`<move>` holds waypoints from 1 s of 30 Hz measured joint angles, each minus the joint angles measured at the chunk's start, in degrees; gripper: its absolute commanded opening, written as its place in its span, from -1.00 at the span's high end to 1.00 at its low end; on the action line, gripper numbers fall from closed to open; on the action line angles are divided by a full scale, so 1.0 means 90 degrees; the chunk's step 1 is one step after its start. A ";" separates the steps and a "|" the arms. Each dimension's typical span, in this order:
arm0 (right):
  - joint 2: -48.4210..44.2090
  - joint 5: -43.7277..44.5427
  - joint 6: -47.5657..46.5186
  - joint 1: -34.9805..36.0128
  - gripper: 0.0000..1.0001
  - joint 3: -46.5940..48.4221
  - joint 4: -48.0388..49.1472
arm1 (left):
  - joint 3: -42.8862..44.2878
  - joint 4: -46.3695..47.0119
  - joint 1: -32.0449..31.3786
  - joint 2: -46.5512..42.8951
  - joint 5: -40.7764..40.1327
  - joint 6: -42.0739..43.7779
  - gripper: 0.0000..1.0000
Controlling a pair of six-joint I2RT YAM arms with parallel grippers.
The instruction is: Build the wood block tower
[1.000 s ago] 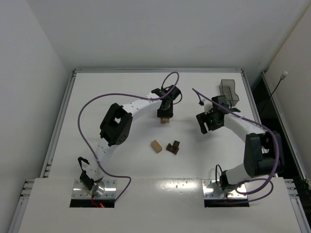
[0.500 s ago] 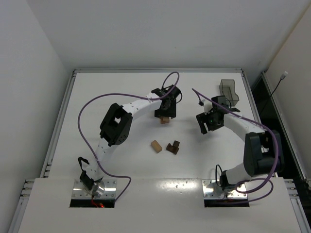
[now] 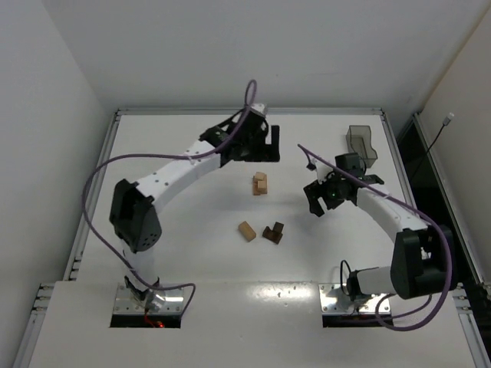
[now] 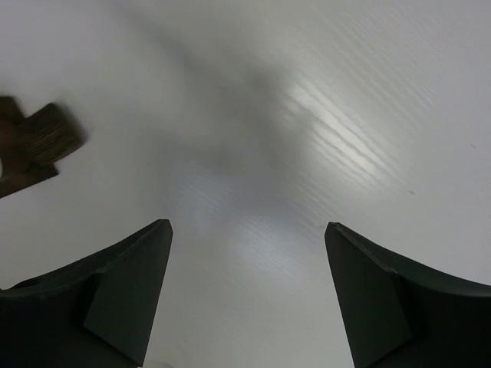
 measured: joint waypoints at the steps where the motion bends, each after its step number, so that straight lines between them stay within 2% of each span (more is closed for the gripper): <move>1: -0.0063 -0.0104 -0.0151 0.0146 -0.57 0.0000 -0.0075 | -0.0039 0.0109 0.0104 -0.0316 0.0019 -0.0002 -0.80; 3: -0.0148 -0.0323 -0.0401 0.0551 -0.59 0.0034 -0.0211 | -0.0206 0.0291 0.0491 -0.0799 0.0029 0.0000 -0.82; 5: -0.0175 -0.0549 -0.0729 0.1314 -0.59 0.0206 -0.0403 | -0.0491 0.0430 0.1309 -0.1188 -0.0056 0.0015 -0.82; 9: 0.0148 -0.0845 -0.1161 0.2647 -0.59 0.0988 -0.0622 | -0.1071 0.0469 0.2492 -0.1214 -0.0126 0.0073 -0.82; 12: 0.0806 -0.1224 -0.1319 0.3383 -0.52 0.1831 -0.0743 | -0.1498 0.0262 0.3016 -0.1212 -0.0168 0.0124 -0.85; 15: 0.1450 -0.1401 -0.1270 0.3730 -0.49 0.2327 -0.0712 | -0.1666 0.0199 0.3118 -0.1212 -0.0168 0.0197 -0.85; 17: 0.1848 -0.1236 -0.1010 0.3980 -0.40 0.2489 -0.0699 | -0.1678 0.0189 0.3121 -0.1214 -0.0160 0.0223 -0.85; 19: 0.2358 -0.1095 -0.0641 0.4163 -0.29 0.2769 -0.0767 | -0.1678 0.0189 0.3121 -0.1214 -0.0151 0.0240 -0.85; 23: 0.3492 -0.0814 0.0294 0.4328 -0.27 0.3543 -0.0933 | -0.1685 0.0185 0.3145 -0.1214 -0.0165 0.0248 -0.85; 30: 0.3667 0.0051 0.1175 0.4490 -0.24 0.3626 -0.1209 | -0.1814 0.0138 0.3186 -0.1214 -0.0168 0.0243 -0.85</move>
